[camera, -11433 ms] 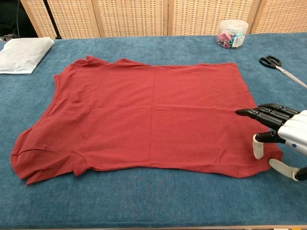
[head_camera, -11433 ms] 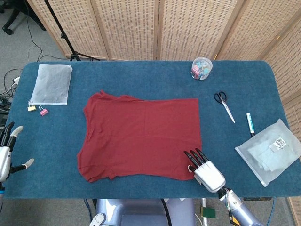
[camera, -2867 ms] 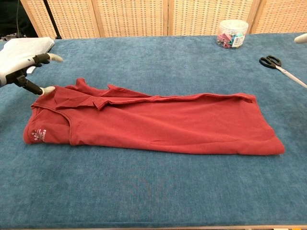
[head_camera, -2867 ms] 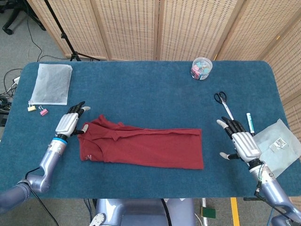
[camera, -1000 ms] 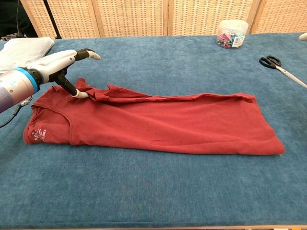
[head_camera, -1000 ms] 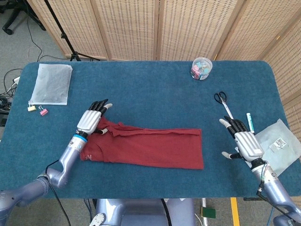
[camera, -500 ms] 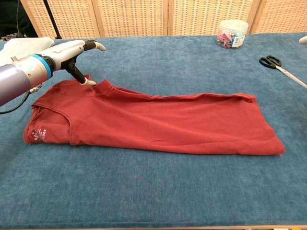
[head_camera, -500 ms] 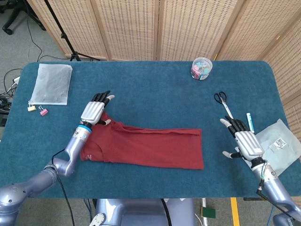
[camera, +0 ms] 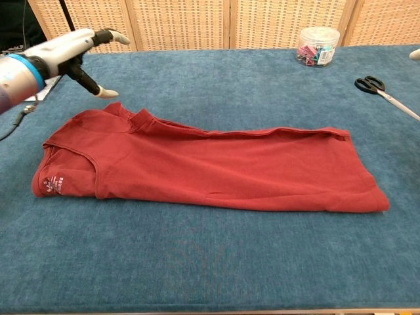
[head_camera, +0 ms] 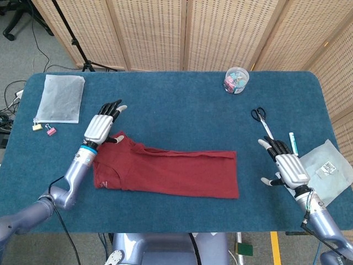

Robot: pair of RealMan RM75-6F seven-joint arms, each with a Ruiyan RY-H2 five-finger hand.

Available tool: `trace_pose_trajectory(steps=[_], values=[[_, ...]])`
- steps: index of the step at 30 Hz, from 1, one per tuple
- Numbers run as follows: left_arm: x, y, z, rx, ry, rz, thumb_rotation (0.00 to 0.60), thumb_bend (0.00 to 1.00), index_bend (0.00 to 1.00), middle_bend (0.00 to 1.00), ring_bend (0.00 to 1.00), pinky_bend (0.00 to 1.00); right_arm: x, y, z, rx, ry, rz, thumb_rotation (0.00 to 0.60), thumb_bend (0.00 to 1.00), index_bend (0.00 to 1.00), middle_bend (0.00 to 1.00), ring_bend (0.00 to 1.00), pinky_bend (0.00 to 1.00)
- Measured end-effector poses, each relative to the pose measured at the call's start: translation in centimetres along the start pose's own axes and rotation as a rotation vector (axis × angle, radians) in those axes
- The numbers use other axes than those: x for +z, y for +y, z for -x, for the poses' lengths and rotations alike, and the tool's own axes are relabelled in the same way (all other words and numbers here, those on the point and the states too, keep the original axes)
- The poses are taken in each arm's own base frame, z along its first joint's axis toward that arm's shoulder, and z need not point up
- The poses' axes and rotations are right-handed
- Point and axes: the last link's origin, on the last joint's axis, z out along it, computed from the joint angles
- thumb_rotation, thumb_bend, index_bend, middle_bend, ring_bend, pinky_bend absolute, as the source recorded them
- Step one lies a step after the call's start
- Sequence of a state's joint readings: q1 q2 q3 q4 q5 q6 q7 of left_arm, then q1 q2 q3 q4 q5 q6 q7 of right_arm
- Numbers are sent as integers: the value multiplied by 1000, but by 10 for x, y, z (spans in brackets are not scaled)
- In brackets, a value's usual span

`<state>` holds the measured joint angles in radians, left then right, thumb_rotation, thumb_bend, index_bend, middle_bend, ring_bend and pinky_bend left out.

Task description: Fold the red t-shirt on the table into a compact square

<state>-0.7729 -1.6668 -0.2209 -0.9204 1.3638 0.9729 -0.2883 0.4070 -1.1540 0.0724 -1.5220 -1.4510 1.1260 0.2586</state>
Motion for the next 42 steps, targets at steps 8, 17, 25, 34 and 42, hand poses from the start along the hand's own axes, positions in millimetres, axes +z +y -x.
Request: trace_pose_trajectory(steps=[8,17,25,34,42], values=[[-63,-29,-14,-18,-59,91,600,211,0,0,0,0,-1,-1,1,0,1,-3,600,0,0,0,0,0],[-126,-55,-10,-92,-72,207,600,224,0,0,0,0,-2,-2,2,-2,-4,-7,600,0,0,0,0,0],[-134,-85,-1,65,-122,192,600,252,21,0,0,0,-2,-1,0,1,1,0,600,0,0,0,0,0],[-134,-100,15,184,-163,182,600,276,49,0,0,0,-1,0,1,1,-3,4,600,0,0,0,0,0],[-127,-102,24,215,-157,175,600,300,98,0,0,0,0,1,1,1,-3,7,600,0,0,0,0,0]])
